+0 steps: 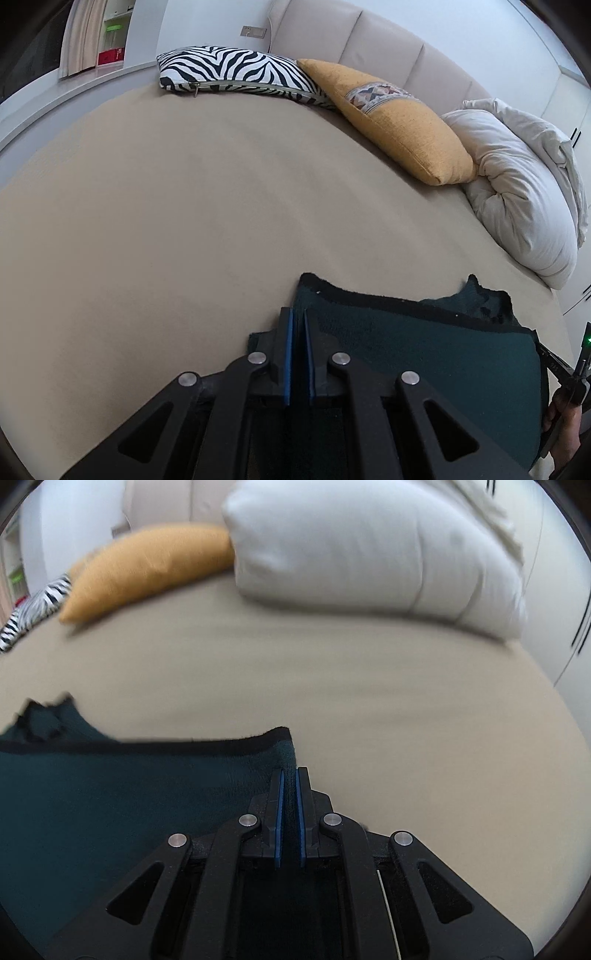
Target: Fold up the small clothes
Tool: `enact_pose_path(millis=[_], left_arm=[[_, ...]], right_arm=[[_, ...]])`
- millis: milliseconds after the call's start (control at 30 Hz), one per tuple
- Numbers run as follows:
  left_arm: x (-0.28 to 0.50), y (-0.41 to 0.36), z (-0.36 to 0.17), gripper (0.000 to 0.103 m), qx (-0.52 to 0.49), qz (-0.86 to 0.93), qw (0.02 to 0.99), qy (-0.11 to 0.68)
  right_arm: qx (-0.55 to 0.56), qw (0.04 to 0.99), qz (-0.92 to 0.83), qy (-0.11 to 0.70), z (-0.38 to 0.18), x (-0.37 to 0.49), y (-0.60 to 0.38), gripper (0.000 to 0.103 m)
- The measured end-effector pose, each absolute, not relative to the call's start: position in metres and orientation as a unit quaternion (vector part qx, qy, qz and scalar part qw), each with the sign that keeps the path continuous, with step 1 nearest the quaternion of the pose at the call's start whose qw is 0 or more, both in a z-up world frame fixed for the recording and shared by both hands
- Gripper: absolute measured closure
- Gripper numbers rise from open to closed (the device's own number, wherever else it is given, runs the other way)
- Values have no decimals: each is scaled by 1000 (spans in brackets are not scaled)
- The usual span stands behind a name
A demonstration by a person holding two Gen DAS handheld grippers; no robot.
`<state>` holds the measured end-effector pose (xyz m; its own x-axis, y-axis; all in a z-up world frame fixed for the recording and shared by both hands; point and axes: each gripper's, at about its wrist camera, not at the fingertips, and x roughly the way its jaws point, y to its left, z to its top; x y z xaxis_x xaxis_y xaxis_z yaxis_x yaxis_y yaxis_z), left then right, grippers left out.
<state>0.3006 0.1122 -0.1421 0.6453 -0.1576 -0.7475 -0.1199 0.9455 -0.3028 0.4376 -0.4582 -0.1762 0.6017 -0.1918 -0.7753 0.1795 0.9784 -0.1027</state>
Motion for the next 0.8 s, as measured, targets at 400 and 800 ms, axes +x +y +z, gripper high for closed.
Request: enact_pose_path(millis=[400,800], left_arm=[[257,84,-81,86,-114,-12,924,364],[280,76,-141,70,-141,-60,901,405]], right_arm=[[96,914,-94,383,-128,391,-471,73],[268,863,86,420,-203,411,-447,103]])
